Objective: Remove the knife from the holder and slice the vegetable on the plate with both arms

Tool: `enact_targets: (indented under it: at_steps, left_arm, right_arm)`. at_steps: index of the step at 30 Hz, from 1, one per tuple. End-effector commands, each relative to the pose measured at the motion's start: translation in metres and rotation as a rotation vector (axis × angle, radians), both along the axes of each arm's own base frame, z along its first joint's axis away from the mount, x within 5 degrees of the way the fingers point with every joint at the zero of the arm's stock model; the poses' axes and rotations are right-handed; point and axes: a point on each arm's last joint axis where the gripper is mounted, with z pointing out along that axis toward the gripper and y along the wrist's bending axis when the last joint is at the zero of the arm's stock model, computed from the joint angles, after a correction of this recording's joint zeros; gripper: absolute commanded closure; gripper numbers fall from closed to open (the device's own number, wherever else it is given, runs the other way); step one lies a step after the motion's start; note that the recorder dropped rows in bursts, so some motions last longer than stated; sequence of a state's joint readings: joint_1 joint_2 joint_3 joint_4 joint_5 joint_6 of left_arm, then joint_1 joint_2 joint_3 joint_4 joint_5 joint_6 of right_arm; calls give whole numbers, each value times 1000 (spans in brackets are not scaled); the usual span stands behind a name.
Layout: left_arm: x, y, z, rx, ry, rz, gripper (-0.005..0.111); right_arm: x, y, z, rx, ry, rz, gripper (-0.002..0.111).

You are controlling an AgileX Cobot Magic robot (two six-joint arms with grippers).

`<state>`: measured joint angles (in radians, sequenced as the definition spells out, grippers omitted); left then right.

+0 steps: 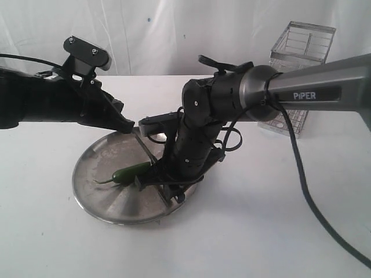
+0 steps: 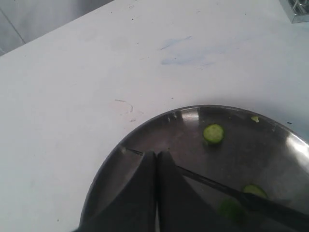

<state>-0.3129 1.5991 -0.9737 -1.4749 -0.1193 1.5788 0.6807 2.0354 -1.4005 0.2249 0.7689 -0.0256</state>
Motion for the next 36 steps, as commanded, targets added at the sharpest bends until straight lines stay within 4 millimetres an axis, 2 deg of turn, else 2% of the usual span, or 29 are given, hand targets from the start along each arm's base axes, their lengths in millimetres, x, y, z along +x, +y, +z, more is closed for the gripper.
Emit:
enact_targets:
  at_steps: [1,5,10,13,18,23,26,28,31,36]
  left_arm:
    - [-1,-1,5,-40,-1,4,107]
    - [-2,-2,5,-52,3,-10,107]
    - [-2,-3,5,-55,4,-11,107]
    - [-2,-3,5,-56,5,-13,107]
    - [-2,-3,5,-56,5,-13,107]
    - [-2,-3,5,-72,10,-3,107]
    - [-4,-2,3,-85,21,8,107]
    - [-8,-1,0,-81,34,8,107]
    - [-14,2,-5,-71,49,16,107]
    - [-29,8,-4,-61,48,26,107]
  right_arm:
    - [4,0,1,6,-30,20,108]
    - [6,0,1,6,-52,24,104]
    - [5,0,1,3,-44,25,85]
    - [5,0,1,3,-47,25,81]
    - [6,-3,8,-15,-83,47,81]
    - [10,-18,34,-144,-220,106,82]
    - [15,-32,50,-224,-307,44,87]
    - [19,-41,59,-242,-340,4,95]
    - [25,-54,62,-256,-337,-25,108]
    - [30,-86,61,-322,-219,-65,108]
